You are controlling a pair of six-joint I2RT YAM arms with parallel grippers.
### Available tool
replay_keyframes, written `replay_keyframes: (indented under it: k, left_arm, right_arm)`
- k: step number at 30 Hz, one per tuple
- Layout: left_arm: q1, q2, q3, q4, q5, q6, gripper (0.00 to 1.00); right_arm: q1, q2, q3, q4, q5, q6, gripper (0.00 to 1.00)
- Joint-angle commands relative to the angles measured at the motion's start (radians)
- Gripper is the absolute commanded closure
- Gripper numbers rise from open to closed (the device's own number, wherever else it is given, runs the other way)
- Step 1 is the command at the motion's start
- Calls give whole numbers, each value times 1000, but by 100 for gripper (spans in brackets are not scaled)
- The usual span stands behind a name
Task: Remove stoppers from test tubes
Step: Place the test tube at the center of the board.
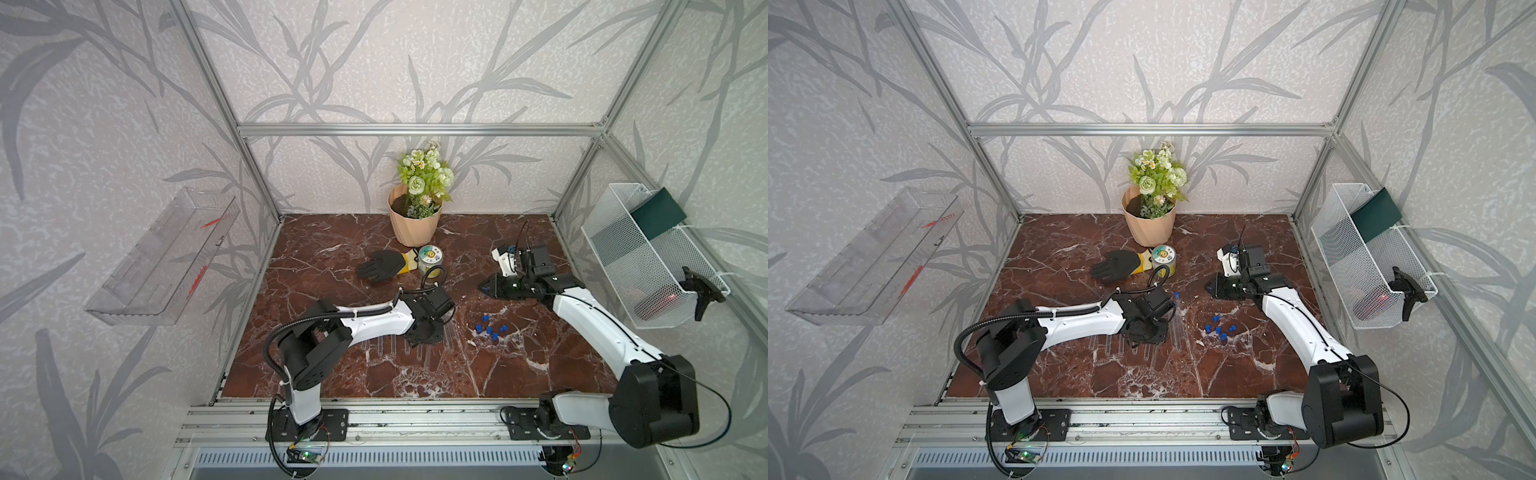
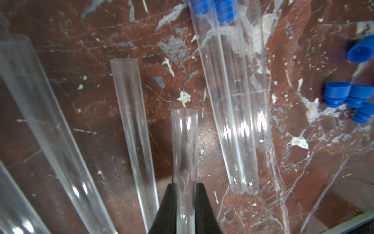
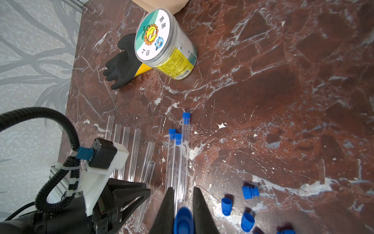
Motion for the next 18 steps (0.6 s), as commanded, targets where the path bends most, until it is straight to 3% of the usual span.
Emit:
replay_keyframes:
  k: [1, 13, 18]
  left_arm:
    - [5, 30, 44, -60, -44, -16, 100]
    - [6, 90, 88, -101, -55, -12, 100]
    - [5, 99, 98, -119, -58, -6, 91]
  right_arm:
    - [-8, 9, -11, -18, 5, -22, 96]
    - [-54, 30, -27, -58, 23, -28, 96]
    - [-64, 40, -21, -77, 32, -30, 96]
